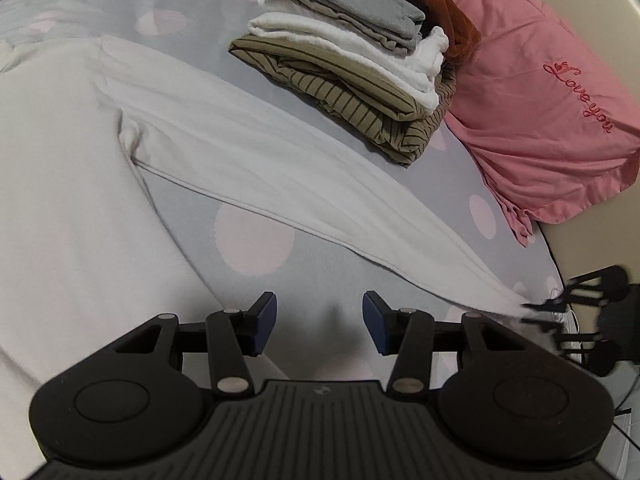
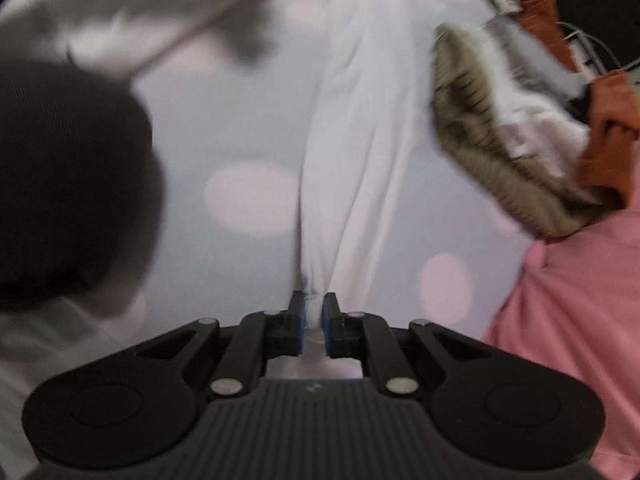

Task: Fold clothes
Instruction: 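Open the right gripper and lift both tools away from the white top, then pinch the white top's sleeve cuff with the left gripper and pull it straight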

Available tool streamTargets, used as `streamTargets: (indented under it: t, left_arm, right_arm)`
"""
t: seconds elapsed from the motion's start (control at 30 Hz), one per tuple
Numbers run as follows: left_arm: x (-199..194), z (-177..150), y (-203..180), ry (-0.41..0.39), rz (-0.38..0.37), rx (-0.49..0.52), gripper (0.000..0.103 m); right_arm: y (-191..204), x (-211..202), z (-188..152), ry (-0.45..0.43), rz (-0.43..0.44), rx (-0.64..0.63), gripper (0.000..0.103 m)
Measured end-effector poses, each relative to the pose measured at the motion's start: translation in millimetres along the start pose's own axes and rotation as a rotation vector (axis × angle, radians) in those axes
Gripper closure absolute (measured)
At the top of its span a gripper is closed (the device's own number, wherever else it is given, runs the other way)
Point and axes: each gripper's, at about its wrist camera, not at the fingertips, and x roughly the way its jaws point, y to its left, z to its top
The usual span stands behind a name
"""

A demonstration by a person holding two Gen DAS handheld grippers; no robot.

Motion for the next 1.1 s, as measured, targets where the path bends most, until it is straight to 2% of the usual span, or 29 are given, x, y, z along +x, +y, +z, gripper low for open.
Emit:
streamTargets:
  t: [0.07, 0.1, 0.13, 0.27, 0.33, 0.43, 0.53, 0.63, 0.77, 0.87, 0.97, 1.03, 1.1]
  left_arm:
    - [-7.7, -0.7, 3.3, -0.001, 0.014, 0.017, 0.058]
    - [-13.0, -1.9, 6.2, -0.004, 0.023, 0.024, 0.058]
    - [-18.5, -3.1, 9.2, -0.008, 0.032, 0.030, 0.058]
    - [-53.4, -16.8, 36.5, -0.034, 0.045, -0.010, 0.058]
    - [-84.9, -41.4, 64.6, -0.061, 0.079, -0.077, 0.058]
    - [-133.0, -79.3, 107.6, -0.102, 0.131, -0.178, 0.058]
    - [-181.0, -117.2, 150.5, -0.143, 0.184, -0.279, 0.058]
    - [-229.0, -155.1, 193.4, -0.183, 0.236, -0.381, 0.058]
    - [-293.9, -208.6, 247.0, -0.245, 0.305, -0.512, 0.058]
    - [-343.9, -267.9, 281.8, -0.320, 0.372, -0.641, 0.055]
    - [-366.6, -314.2, 303.5, -0.331, 0.463, -0.696, 0.053]
    - [-366.8, -330.4, 310.6, -0.317, 0.499, -0.697, 0.053]
    - [-361.9, -332.8, 315.0, -0.321, 0.509, -0.677, 0.053]
  right_arm:
    - [1.4, 18.9, -2.3, 0.098, 0.006, 0.048, 0.083]
    - [-2.2, 20.8, -3.3, 0.127, 0.033, 0.094, 0.076]
    - [-6.9, 20.4, -4.0, 0.141, 0.061, 0.143, 0.075]
    - [-31.0, -17.4, 10.8, -0.009, 0.106, 0.312, 0.067]
    - [-34.1, -32.6, 30.2, -0.085, 0.104, 0.354, 0.065]
    - [-27.6, -44.2, 78.9, -0.198, 0.130, 0.357, 0.063]
    - [-6.6, -41.3, 143.3, -0.281, 0.180, 0.330, 0.062]
    - [21.5, -35.0, 215.1, -0.363, 0.294, 0.296, 0.062]
    - [73.4, -31.3, 321.5, -0.410, 0.387, 0.178, 0.062]
    - [116.7, -32.2, 390.3, -0.428, 0.417, 0.082, 0.062]
    - [158.1, -34.9, 450.4, -0.443, 0.453, 0.003, 0.062]
    - [183.8, -41.0, 475.0, -0.452, 0.482, -0.029, 0.062]
    - [204.7, -45.9, 492.4, -0.452, 0.510, -0.054, 0.062]
